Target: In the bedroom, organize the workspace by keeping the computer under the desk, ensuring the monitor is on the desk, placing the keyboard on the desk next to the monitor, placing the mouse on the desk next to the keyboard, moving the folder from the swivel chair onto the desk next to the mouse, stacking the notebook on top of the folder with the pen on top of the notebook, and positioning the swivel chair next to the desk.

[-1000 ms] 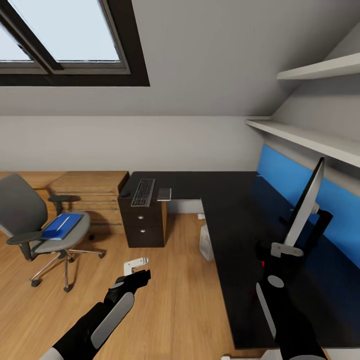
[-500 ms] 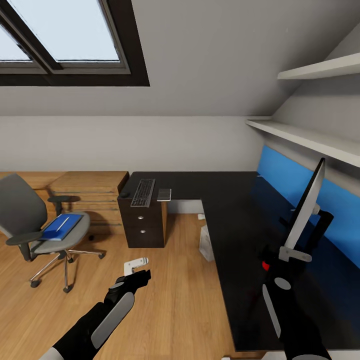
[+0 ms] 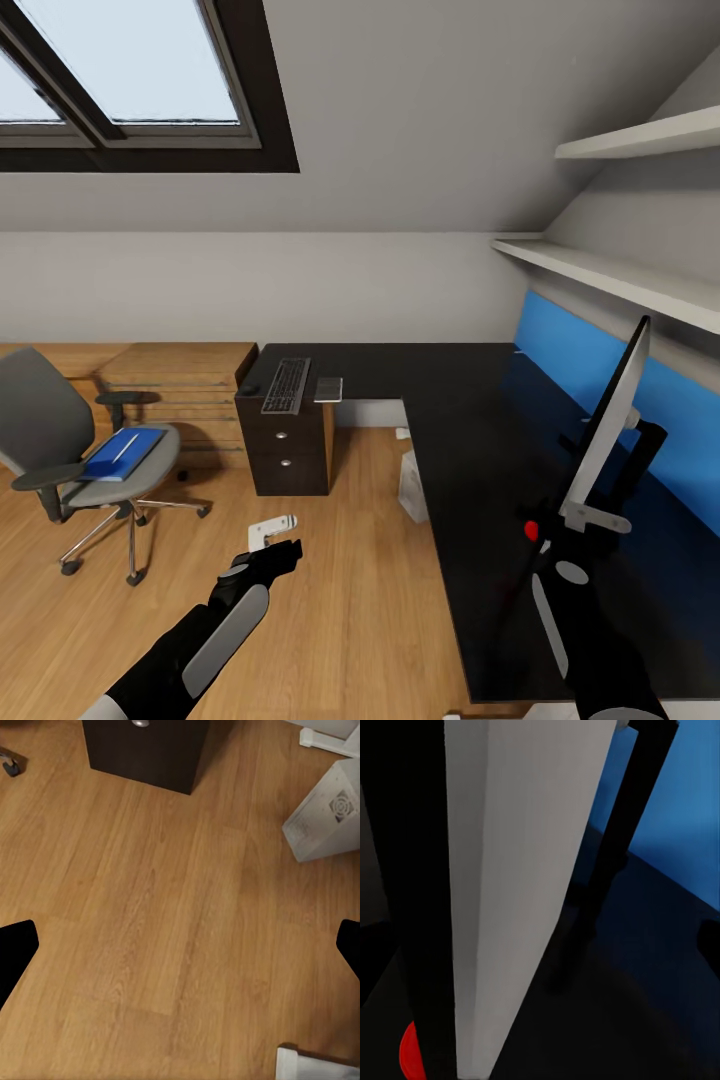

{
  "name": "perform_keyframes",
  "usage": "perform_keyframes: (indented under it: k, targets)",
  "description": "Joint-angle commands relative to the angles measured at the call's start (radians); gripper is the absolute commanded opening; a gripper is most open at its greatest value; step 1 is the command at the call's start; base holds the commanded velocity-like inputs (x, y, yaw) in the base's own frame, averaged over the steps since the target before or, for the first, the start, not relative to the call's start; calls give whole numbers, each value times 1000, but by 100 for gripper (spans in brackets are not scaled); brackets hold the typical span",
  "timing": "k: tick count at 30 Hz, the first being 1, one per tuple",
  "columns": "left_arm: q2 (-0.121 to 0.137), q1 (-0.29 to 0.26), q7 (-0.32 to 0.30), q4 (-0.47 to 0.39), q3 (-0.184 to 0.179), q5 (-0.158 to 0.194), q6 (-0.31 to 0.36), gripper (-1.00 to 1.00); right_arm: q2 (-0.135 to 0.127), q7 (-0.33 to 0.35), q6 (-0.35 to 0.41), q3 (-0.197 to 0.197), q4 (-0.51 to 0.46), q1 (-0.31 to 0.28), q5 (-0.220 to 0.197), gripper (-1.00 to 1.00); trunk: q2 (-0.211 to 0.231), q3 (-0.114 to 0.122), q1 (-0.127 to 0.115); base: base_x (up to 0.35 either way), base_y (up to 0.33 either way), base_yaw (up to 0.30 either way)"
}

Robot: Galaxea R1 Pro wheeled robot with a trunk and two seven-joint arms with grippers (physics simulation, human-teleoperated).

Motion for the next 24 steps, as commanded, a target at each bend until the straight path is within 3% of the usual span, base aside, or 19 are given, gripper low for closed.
perform_keyframes:
  k: [1,9,24]
  targets:
    - [1,-1,8,-2,-4,5,2,100,-1,-2,10,-1,1,-1,10,100,-2,-2,1,0,0,0]
    - [3,-2,10,-2,-31,6,2,100,-10,-2,10,-2,6,-1,9,100,-2,-2,1,-37,-32,0]
    - [2,-1,10,-2,-32,5,1,100,-10,-2,10,-2,6,-1,8,100,-2,-2,1,-257,-138,0]
